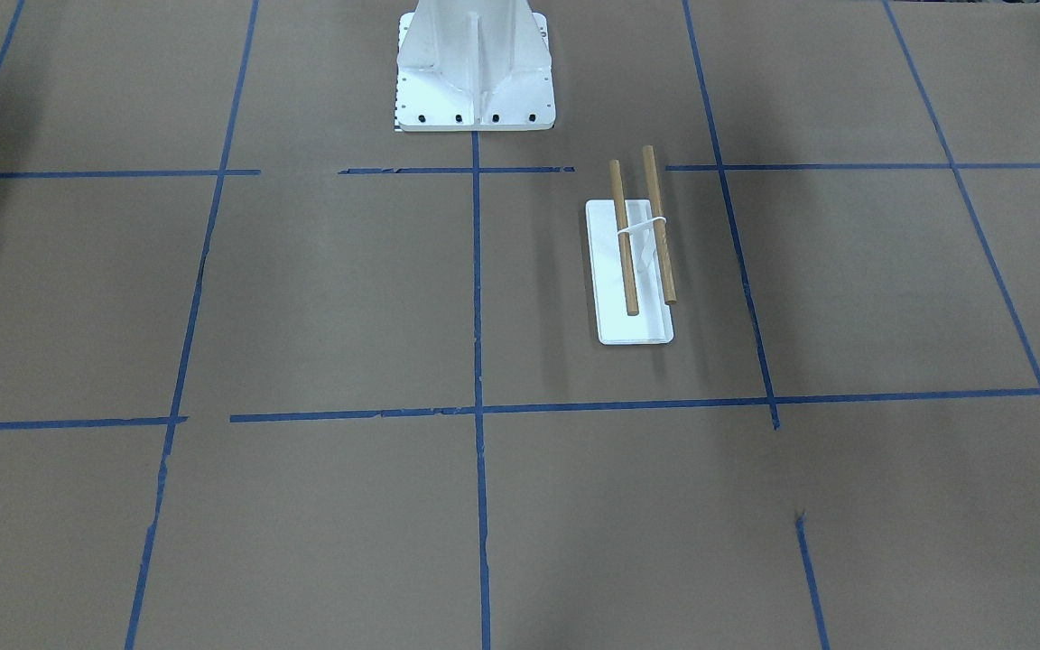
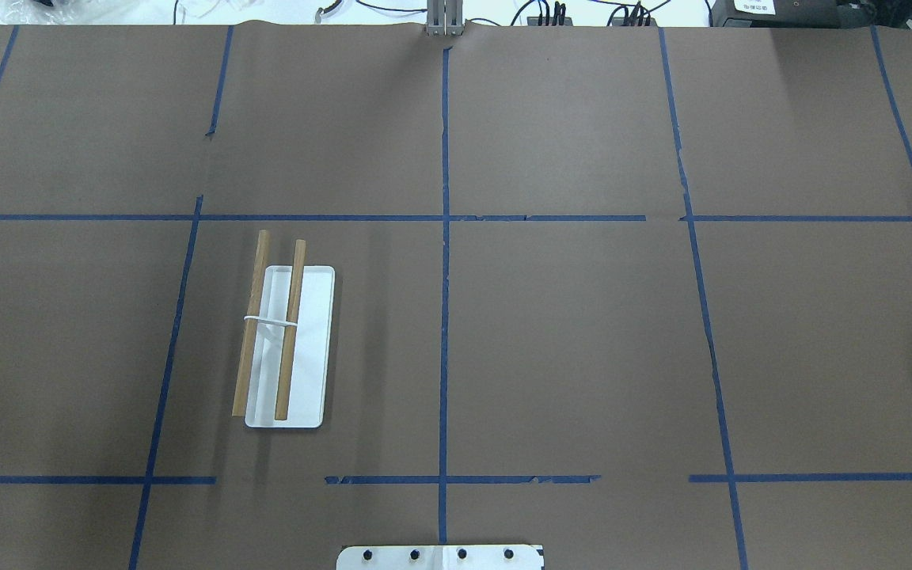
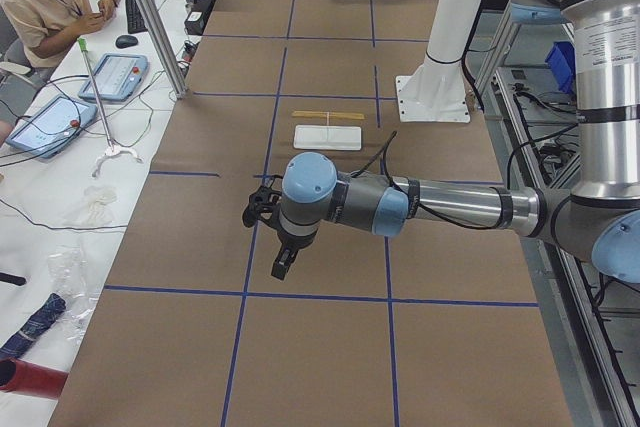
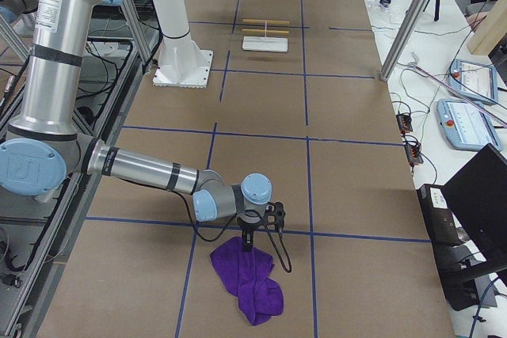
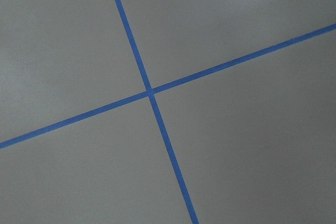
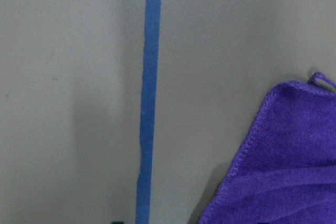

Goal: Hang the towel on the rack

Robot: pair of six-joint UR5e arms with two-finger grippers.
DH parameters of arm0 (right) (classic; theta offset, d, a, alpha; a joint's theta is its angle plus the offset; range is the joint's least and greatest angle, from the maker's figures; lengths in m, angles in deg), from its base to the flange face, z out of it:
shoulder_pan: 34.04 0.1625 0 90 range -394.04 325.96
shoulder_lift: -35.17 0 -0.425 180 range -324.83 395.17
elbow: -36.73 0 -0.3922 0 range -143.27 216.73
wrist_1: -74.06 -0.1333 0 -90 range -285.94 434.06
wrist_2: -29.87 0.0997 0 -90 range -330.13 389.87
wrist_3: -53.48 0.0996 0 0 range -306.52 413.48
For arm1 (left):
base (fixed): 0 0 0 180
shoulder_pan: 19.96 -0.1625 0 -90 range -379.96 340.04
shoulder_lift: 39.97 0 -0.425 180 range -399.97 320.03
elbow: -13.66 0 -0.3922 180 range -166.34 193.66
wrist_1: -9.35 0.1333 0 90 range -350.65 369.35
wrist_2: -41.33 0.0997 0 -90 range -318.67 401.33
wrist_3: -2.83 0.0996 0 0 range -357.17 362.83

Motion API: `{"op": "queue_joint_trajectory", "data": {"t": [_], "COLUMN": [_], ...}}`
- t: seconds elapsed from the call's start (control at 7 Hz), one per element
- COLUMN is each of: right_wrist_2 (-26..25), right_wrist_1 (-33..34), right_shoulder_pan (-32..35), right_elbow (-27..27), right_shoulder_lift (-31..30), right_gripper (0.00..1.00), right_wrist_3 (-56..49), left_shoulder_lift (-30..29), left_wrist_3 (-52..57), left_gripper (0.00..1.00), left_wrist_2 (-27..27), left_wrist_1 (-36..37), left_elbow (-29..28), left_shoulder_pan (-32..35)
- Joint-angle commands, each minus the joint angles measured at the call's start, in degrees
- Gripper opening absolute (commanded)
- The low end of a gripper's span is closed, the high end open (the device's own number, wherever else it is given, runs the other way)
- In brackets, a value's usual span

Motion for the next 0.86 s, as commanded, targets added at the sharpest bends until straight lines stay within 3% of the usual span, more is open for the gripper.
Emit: {"op": "queue_joint_trajectory", "data": {"t": [0.0,0.14,0.71], "right_wrist_2": [-1.1,-2.6,-3.1], "right_wrist_1": [0.4,0.4,0.4], "right_shoulder_pan": [-1.5,-2.5,-2.5], "right_elbow": [0.2,0.6,2.3], "right_shoulder_lift": [-0.1,0.0,-0.1], "right_gripper": [0.99,0.93,0.09], "right_wrist_3": [0.0,0.0,-0.7], "left_shoulder_lift": [0.0,0.0,0.0], "left_wrist_3": [0.0,0.0,0.0], "left_gripper": [1.0,1.0,1.0], "left_wrist_2": [-0.1,-0.1,0.0], "left_wrist_1": [0.0,0.0,0.0], "left_elbow": [0.2,0.1,0.4], "left_shoulder_pan": [0.0,0.0,0.0]}}
